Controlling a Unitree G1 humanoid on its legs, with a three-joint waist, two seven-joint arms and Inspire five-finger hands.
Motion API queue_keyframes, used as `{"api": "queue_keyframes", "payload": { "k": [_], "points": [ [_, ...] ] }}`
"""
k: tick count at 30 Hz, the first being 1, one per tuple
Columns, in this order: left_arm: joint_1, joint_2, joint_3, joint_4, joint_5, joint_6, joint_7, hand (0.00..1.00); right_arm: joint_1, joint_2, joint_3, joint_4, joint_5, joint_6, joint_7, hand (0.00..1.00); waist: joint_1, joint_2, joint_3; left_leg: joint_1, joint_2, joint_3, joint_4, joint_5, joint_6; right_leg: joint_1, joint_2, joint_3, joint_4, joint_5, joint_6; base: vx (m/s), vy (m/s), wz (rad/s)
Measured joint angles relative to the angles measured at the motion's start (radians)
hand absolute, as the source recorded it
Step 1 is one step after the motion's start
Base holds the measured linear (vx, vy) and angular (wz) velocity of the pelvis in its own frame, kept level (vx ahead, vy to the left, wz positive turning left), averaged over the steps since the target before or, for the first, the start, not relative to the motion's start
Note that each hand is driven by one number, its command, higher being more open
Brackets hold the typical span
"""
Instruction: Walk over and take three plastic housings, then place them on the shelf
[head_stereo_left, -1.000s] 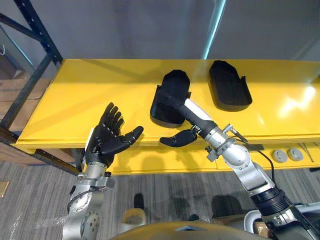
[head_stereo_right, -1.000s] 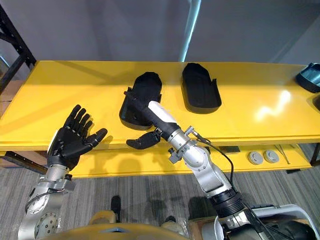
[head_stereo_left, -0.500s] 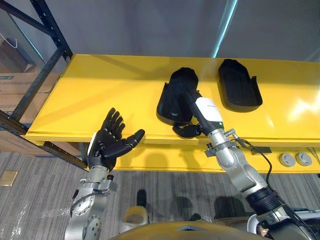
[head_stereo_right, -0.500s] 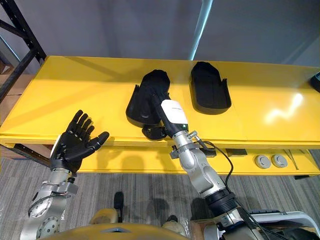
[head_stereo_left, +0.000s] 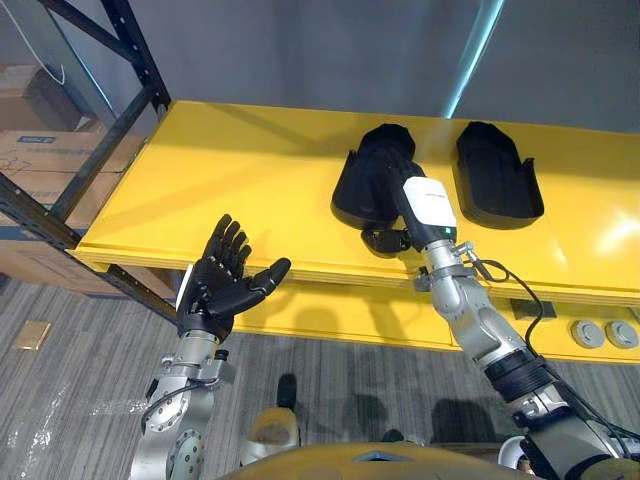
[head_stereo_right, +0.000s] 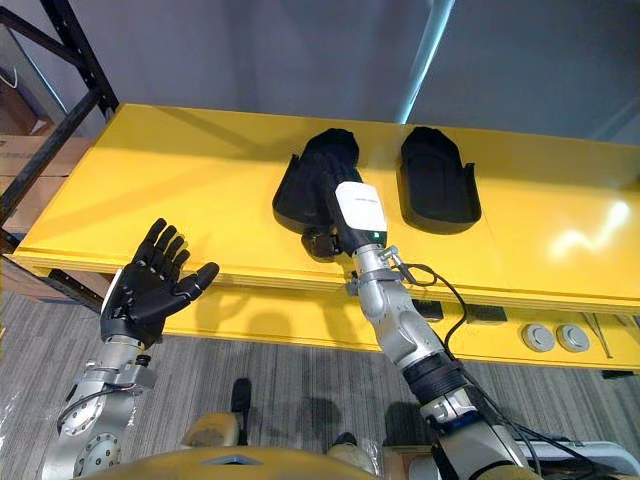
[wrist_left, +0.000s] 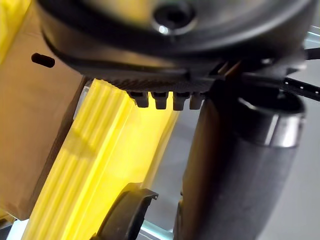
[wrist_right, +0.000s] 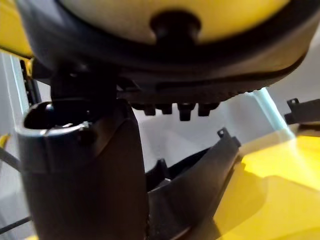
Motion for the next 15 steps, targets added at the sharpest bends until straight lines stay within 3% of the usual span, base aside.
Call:
{"api": "queue_keyframes", "payload": {
  "k": [8,12,15],
  "points": [
    [-0.001,0.000,-0.006,0.000,0.000,-0.016,0.000,1.00,-0.082,-0.002,-0.001,0.081,0.001,0.030,-0.033,1.00,0.002,0.000,0.022,-0.002,-0.002,-0.010,0.000,0.004,0.002,0.006,-0.001,-0.009,-0.001,-0.001,0.006,-0.02,-0.009,0.04],
    [-0.002,0.000,-0.008,0.000,0.000,-0.016,-0.001,1.00,-0.112,-0.015,-0.002,0.118,0.005,0.017,-0.047,1.00,0.004,-0.001,0.025,-0.002,-0.001,-0.019,0.000,0.005,0.002,0.013,0.000,-0.017,-0.003,0.001,0.003,0.00,-0.016,0.06],
    [-0.001,0.001,-0.006,0.000,0.000,-0.017,-0.002,1.00,-0.106,-0.037,-0.017,0.100,0.025,-0.027,-0.068,1.00,0.003,-0.001,0.026,-0.002,0.000,-0.018,0.000,0.005,0.002,0.013,-0.002,-0.016,-0.004,0.002,0.004,0.00,0.000,0.00]
  ]
}}
